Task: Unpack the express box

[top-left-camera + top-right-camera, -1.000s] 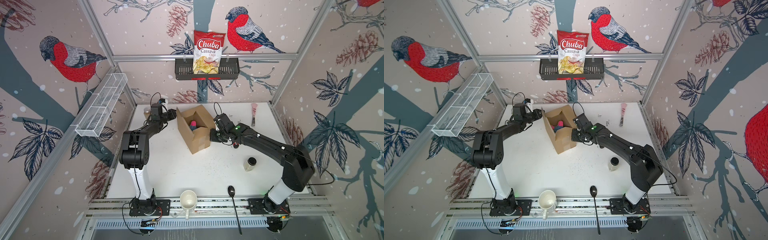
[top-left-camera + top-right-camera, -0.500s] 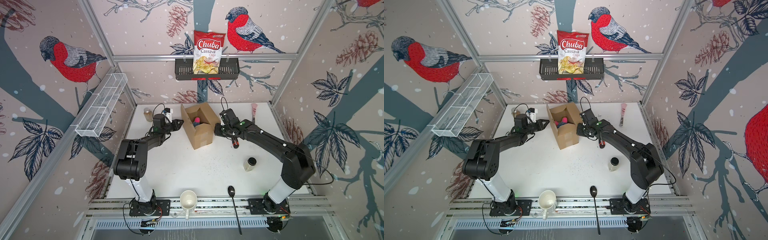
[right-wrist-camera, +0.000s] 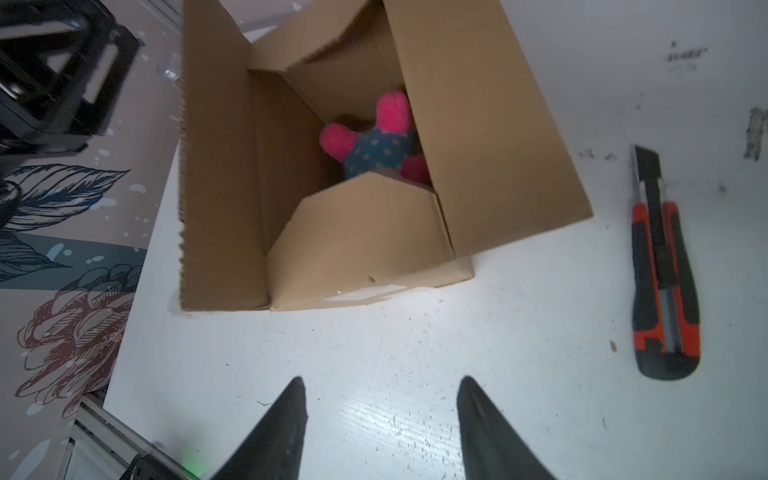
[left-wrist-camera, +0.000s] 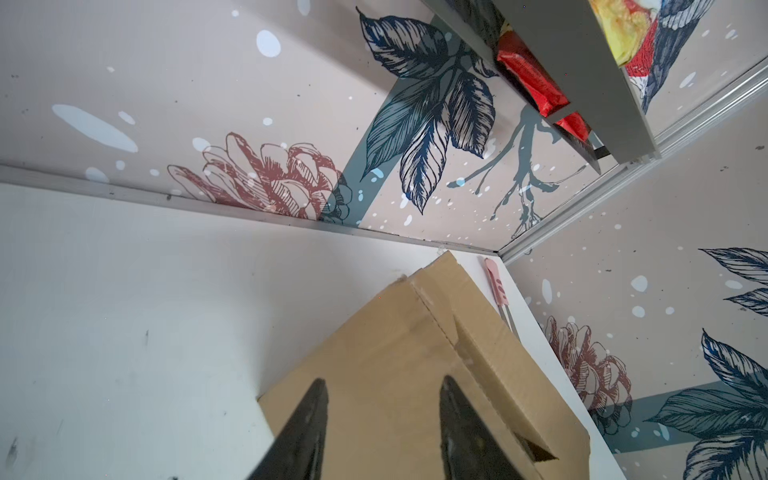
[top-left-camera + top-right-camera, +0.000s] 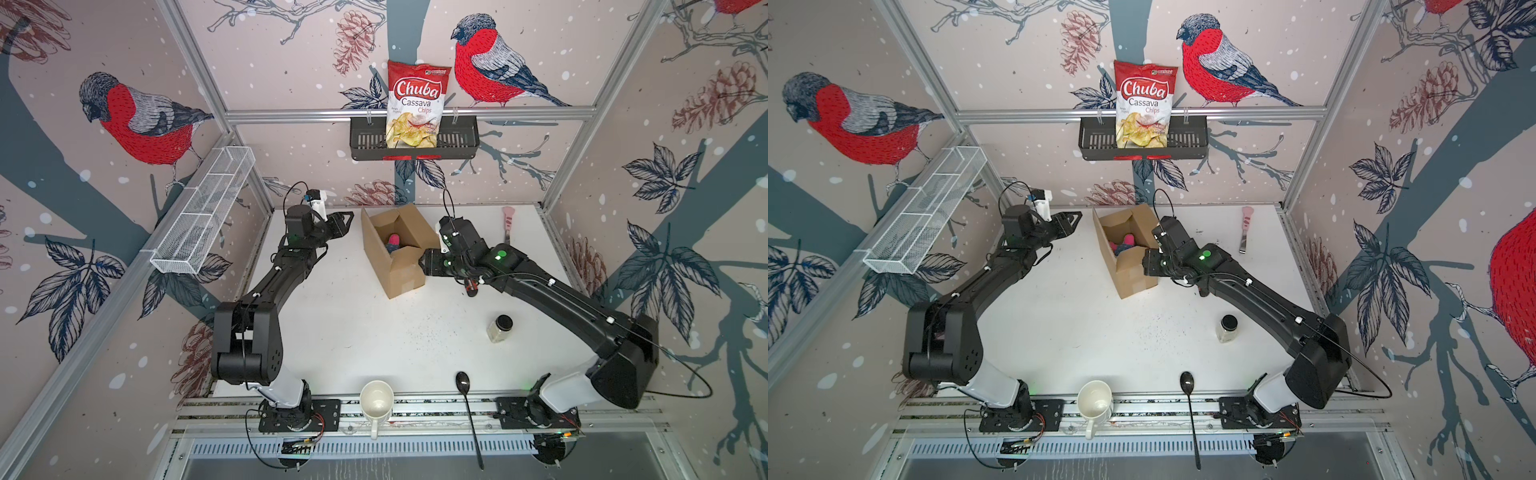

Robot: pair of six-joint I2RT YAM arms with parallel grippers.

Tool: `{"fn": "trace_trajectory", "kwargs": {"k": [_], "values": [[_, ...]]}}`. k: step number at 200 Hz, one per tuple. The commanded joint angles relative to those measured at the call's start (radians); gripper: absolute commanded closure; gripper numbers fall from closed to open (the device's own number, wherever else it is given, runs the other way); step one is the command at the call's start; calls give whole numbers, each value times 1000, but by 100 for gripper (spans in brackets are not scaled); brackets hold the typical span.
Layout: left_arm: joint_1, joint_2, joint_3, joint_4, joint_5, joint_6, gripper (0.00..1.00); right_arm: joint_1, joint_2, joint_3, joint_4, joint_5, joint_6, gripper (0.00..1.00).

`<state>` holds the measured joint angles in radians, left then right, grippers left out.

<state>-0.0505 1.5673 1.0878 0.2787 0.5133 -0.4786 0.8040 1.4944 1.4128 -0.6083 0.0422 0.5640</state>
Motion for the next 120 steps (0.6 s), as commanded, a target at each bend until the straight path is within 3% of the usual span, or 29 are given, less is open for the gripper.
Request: {"fn": "trace_trajectory", "kwargs": {"k": [1,93,120], "values": [[3,-47,-27,-51,-26,-6,55,7,48,82,27,-49,-100,42],[3,-266,-229,-81,-68,-57,56,24,553,658,-144,-196,-286,39],[4,-308,-259,-104,-81,-57,56,29,671,808,-224,-219,-319,50]]}}
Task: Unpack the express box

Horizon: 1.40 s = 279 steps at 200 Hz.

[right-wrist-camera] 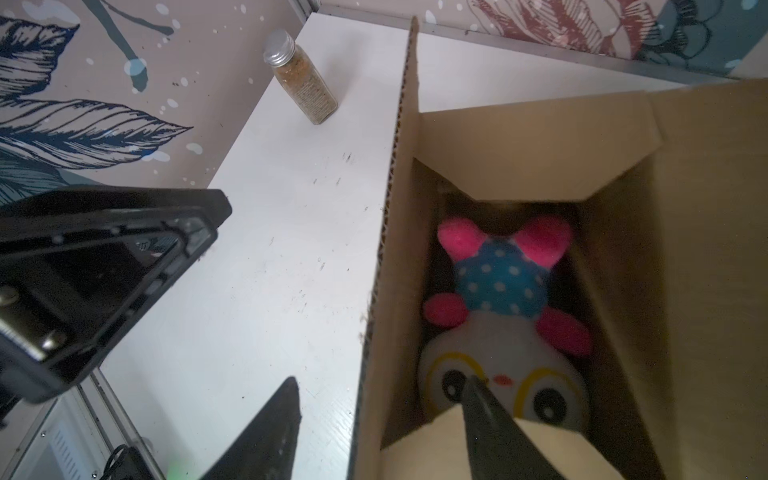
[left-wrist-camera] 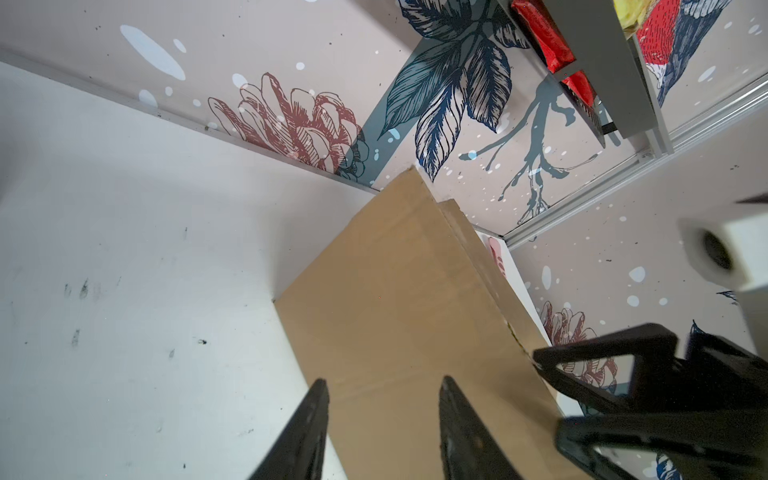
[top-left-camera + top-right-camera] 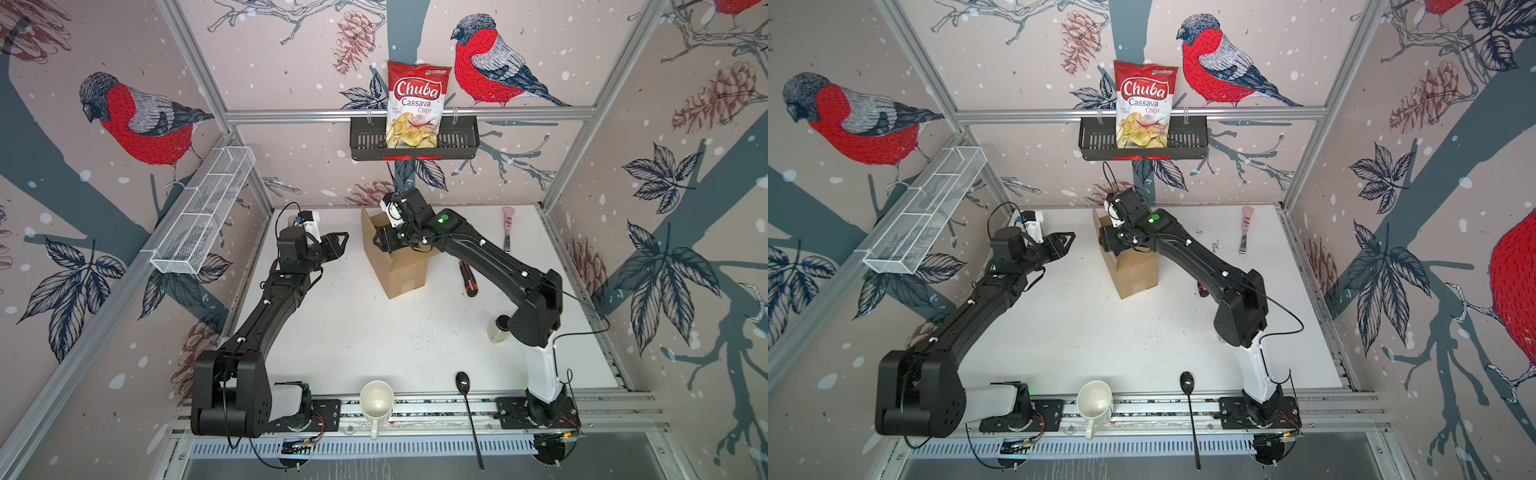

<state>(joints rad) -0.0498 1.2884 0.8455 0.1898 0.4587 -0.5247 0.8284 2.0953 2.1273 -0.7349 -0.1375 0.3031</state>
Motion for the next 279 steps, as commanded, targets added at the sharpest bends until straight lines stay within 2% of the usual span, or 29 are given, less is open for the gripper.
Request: {"fn": "trace_trajectory", "kwargs": {"k": [1,24,40,54,76,134,160,189,206,220,244,254,279], "values": [[4,-30,-18,-16,-27,-11,56,4,75,96,-100,-38,-60,51],[11,-56,-28,-27,-38,-8,56,5,120,174,-175,-35,-91,77],[16,-66,-21,-36,-45,-2,56,8,103,161,-205,-33,-117,89],[21,-62,-5,-42,-47,0,56,17,62,110,-208,-42,-148,95],[27,-44,29,-50,-40,6,56,30,-22,-8,-212,-40,-198,100],[36,19,146,-124,-2,50,56,62,-270,-346,-190,-110,-320,100],[36,70,255,-233,15,96,52,62,-349,-444,-179,-102,-321,85],[34,141,355,-335,30,122,49,50,-421,-471,-166,-56,-245,57],[34,181,393,-346,31,133,50,37,-486,-468,-162,-16,-156,51],[33,229,444,-359,47,146,57,15,-548,-479,-163,28,-58,51],[0,343,638,-515,47,213,59,-32,-655,-569,-132,83,105,47],[-39,390,743,-614,-5,268,54,-62,-693,-620,-122,98,162,42],[-133,542,1035,-903,-82,411,34,-113,-781,-798,-15,106,294,40]]}}
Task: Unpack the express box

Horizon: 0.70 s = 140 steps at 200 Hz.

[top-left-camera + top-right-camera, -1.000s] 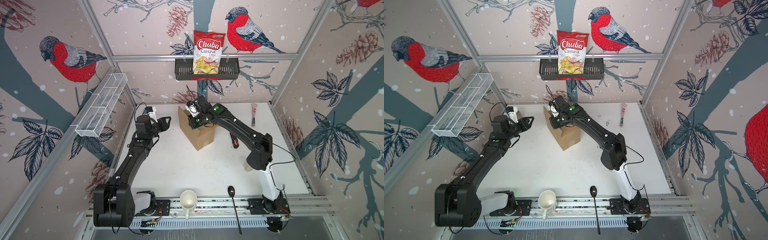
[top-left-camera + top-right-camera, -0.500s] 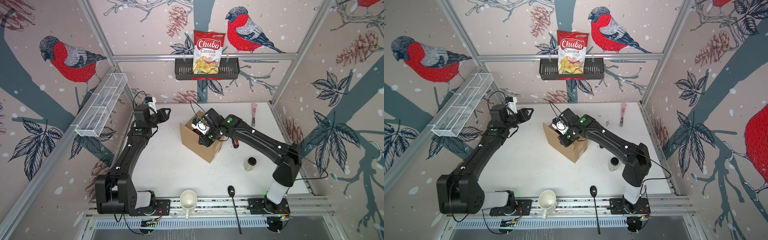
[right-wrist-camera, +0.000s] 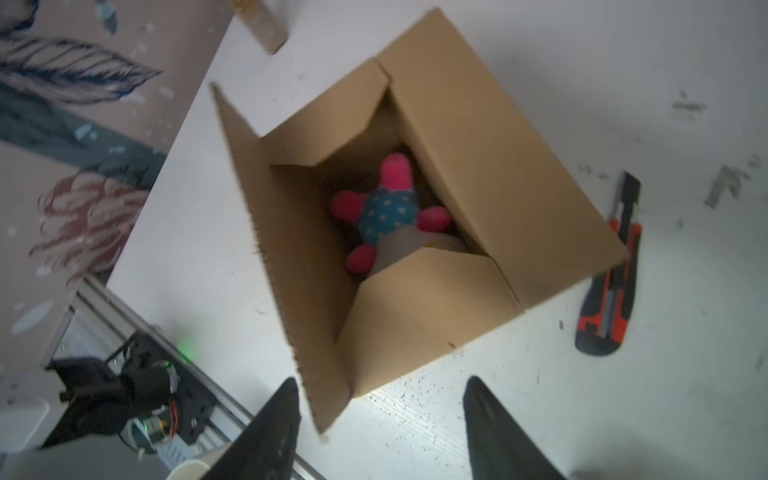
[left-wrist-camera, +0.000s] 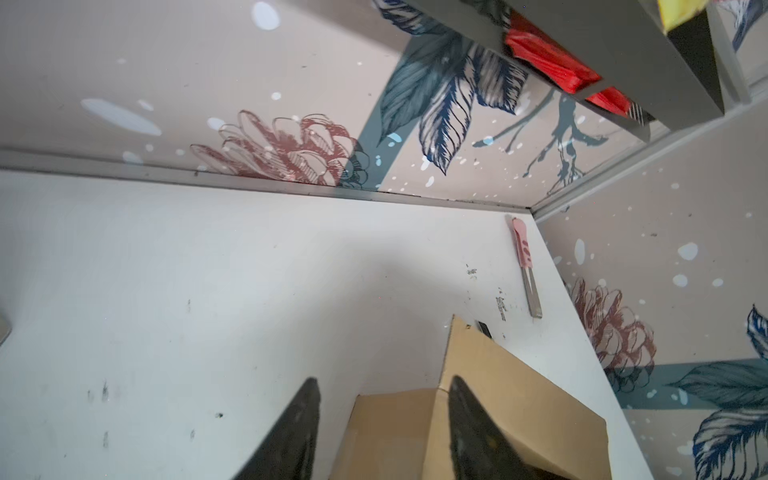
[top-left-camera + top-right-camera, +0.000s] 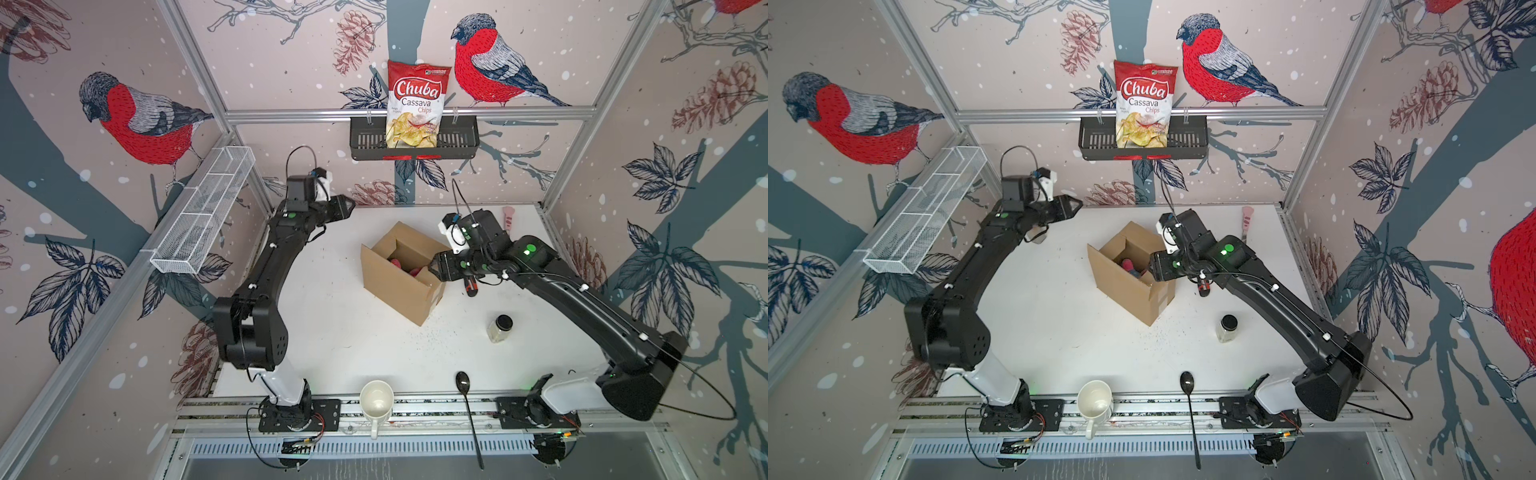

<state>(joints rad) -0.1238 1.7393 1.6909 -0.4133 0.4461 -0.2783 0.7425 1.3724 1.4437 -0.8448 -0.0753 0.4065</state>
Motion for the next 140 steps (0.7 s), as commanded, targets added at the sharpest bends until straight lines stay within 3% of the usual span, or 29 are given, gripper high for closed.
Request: {"fn": "trace_trajectory", "kwargs": {"k": [1,21,47,70,88,140], "values": [[-60,94,199,-310,-73,169,33,-27,-62,-121,100,44,197,40],[-126,192,382,-483,-140,251,17,-41,-97,-227,194,45,273,40],[-204,285,558,-646,-217,324,9,-64,-89,-308,271,26,311,38],[-258,284,519,-652,-260,335,4,-81,-59,-330,309,-13,308,38],[-315,293,509,-692,-368,344,4,-99,-20,-313,298,-43,292,37],[-427,335,464,-740,-534,324,4,-126,14,-323,323,-87,262,37]]}}
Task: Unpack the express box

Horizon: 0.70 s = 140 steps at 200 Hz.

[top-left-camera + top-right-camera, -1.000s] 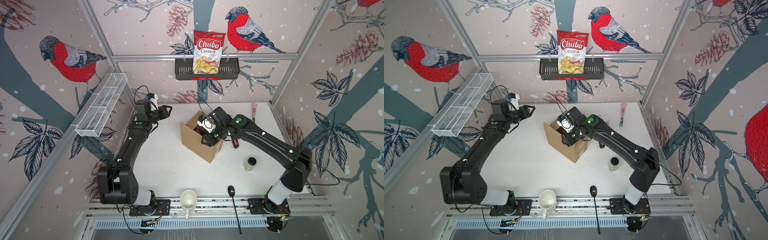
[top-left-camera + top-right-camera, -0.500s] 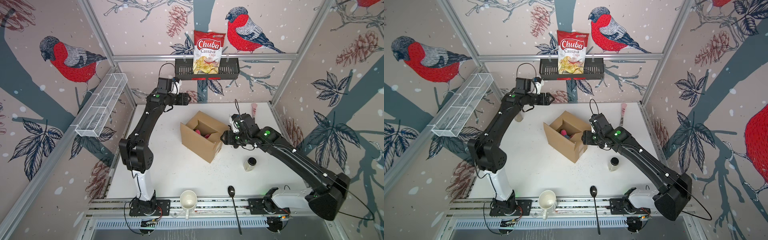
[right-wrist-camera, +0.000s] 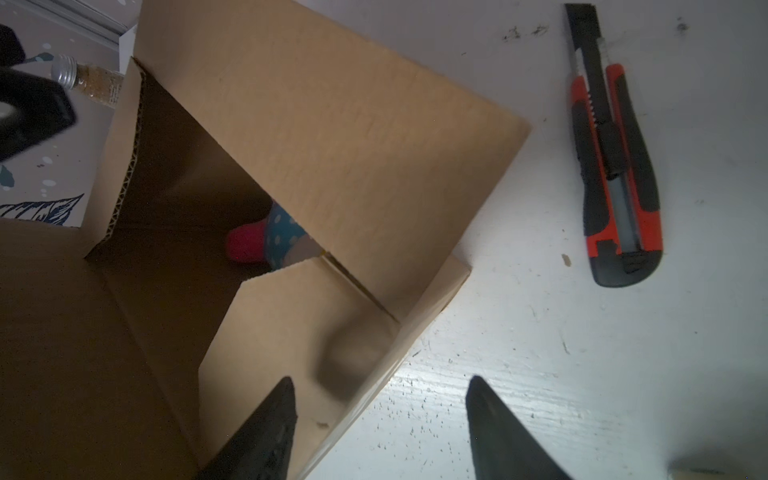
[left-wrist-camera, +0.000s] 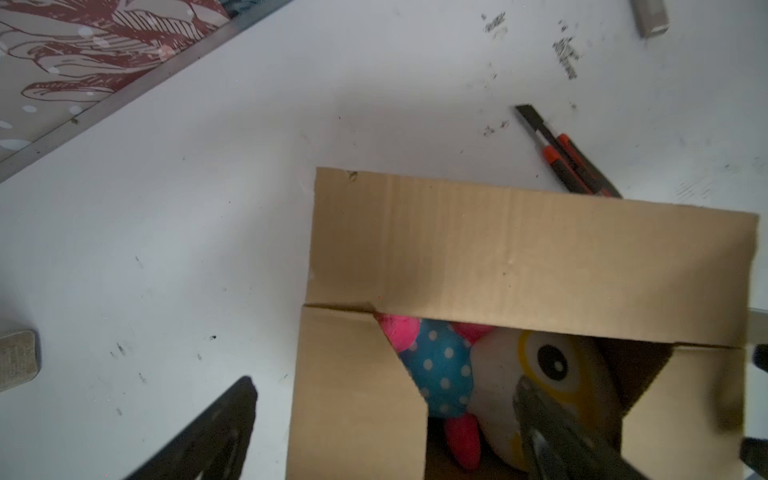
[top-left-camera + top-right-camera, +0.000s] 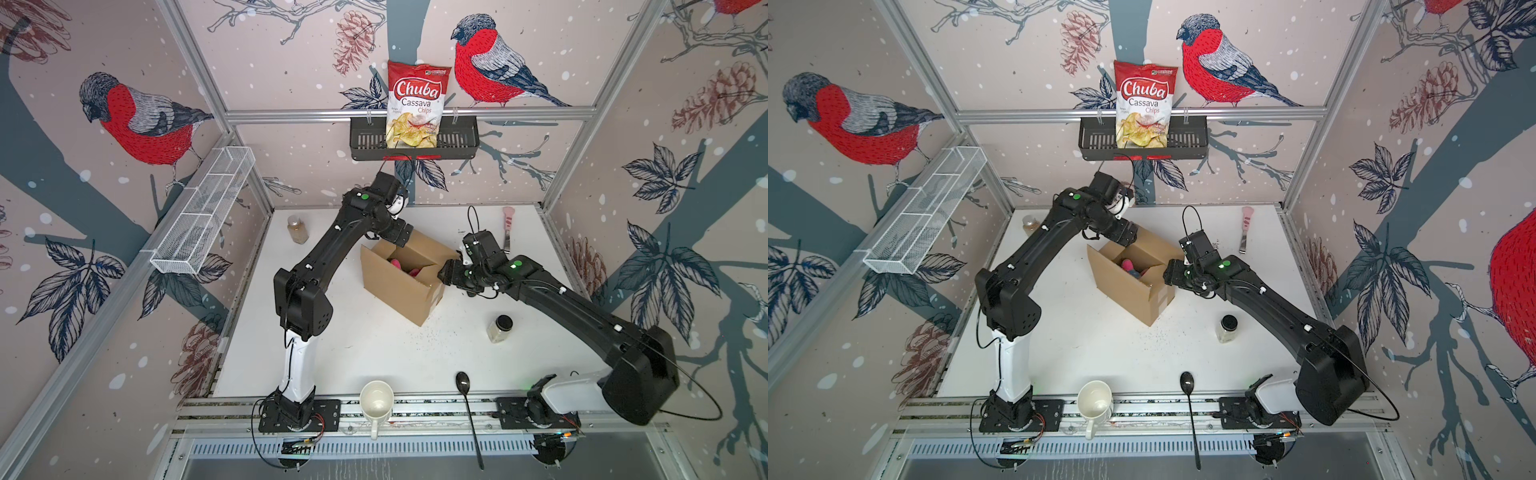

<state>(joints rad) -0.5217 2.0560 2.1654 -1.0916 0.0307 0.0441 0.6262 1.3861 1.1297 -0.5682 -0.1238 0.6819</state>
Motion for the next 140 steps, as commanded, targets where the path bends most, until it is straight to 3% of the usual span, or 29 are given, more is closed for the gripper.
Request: {"fn": "trace_trajectory", "kwargs": {"k": [1,103,122,140], "values": [[-31,19,-12,-64,-121,1,4,-11,1,-9,47,-39,-13,37],[-80,6,-120,-92,-319,-11,5,-45,38,-50,90,-66,-12,38],[-80,1,-137,-86,-360,-22,9,-48,49,-44,85,-58,-13,39],[-80,-13,-141,-80,-397,-33,23,-51,59,-38,79,-50,-15,39]]}}
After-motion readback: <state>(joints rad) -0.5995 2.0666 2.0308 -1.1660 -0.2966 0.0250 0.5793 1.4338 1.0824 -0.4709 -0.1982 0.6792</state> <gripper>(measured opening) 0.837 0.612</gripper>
